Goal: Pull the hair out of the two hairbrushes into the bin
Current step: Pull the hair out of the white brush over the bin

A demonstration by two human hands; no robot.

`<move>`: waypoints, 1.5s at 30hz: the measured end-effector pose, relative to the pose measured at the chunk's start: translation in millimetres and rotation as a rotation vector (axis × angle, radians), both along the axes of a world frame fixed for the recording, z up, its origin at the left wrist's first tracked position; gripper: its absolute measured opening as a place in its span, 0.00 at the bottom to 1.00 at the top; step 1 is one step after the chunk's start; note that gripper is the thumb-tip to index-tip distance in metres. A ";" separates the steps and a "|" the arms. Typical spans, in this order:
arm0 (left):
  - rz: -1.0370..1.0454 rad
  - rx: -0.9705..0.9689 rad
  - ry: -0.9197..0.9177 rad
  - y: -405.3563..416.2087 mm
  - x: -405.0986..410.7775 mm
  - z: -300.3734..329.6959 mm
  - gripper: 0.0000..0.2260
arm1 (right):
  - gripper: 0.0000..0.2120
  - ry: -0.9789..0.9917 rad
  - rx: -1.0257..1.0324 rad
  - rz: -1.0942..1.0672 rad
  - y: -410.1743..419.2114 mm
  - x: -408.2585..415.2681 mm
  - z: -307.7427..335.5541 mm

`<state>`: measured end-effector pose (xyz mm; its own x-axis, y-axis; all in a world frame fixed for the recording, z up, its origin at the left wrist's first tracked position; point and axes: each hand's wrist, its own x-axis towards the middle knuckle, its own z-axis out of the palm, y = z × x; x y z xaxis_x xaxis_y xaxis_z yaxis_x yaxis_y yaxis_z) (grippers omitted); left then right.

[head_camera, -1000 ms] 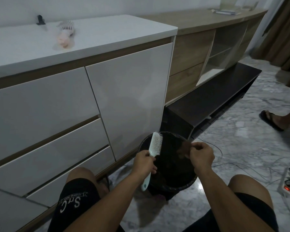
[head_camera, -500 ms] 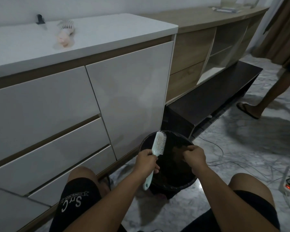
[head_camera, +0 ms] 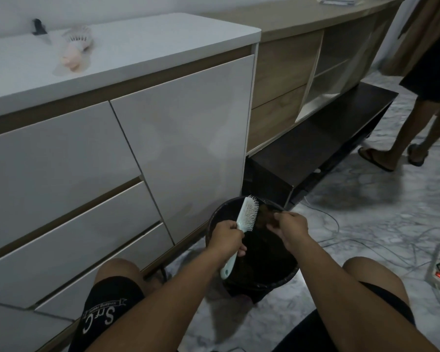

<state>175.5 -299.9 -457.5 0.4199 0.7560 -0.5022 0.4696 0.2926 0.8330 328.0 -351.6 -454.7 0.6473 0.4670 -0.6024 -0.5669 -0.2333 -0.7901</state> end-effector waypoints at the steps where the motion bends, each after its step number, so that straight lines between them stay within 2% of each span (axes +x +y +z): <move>1: -0.011 -0.003 0.008 1.9 4.4 -1.4 0.12 | 0.09 0.020 0.015 -0.007 2.3 1.2 0.1; 4: -0.034 -0.007 0.028 7.1 15.9 -5.9 0.13 | 0.05 0.062 0.029 -0.050 10.0 8.2 -3.1; 8: -0.035 -0.005 0.041 14.4 26.3 -13.6 0.12 | 0.06 0.115 0.098 -0.078 19.4 20.2 -15.8; 11: -0.021 -0.010 0.045 21.2 29.8 -18.8 0.13 | 0.26 0.157 0.133 -0.071 24.5 26.3 -23.3; 12: -0.021 -0.011 0.051 23.9 29.5 -20.7 0.13 | 0.29 0.149 0.131 -0.081 25.5 27.4 -25.0; 16: -0.020 -0.009 0.073 31.5 25.7 -26.8 0.15 | 0.33 0.100 0.120 -0.128 26.1 32.0 -29.5; 25: -0.019 -0.022 0.062 32.5 20.5 -32.2 0.14 | 0.22 0.056 0.114 -0.134 21.6 34.9 -29.5; 28: -0.020 -0.042 0.027 31.7 21.1 -25.6 0.14 | 0.16 0.012 0.055 -0.016 19.3 29.2 -26.4; 30: -0.030 -0.059 0.009 31.5 21.5 -19.5 0.14 | 0.18 -0.003 0.028 0.104 18.8 23.1 -25.7; 33: -0.067 -0.079 -0.008 30.7 21.6 -11.3 0.15 | 0.28 -0.022 0.062 0.238 19.6 17.4 -25.4; 36: -0.099 -0.081 -0.015 30.1 21.9 -4.0 0.14 | 0.34 -0.040 0.104 0.299 20.0 22.3 -25.7; 38: -0.112 -0.079 -0.015 31.1 22.2 -1.1 0.14 | 0.34 -0.051 0.122 0.318 20.9 27.7 -25.8; 41: -0.141 -0.070 0.000 34.9 21.5 0.8 0.14 | 0.28 -0.095 0.135 0.362 25.5 35.4 -24.7; 45: -0.132 -0.071 -0.008 40.6 18.7 3.1 0.12 | 0.14 -0.179 0.093 0.385 32.3 39.8 -24.7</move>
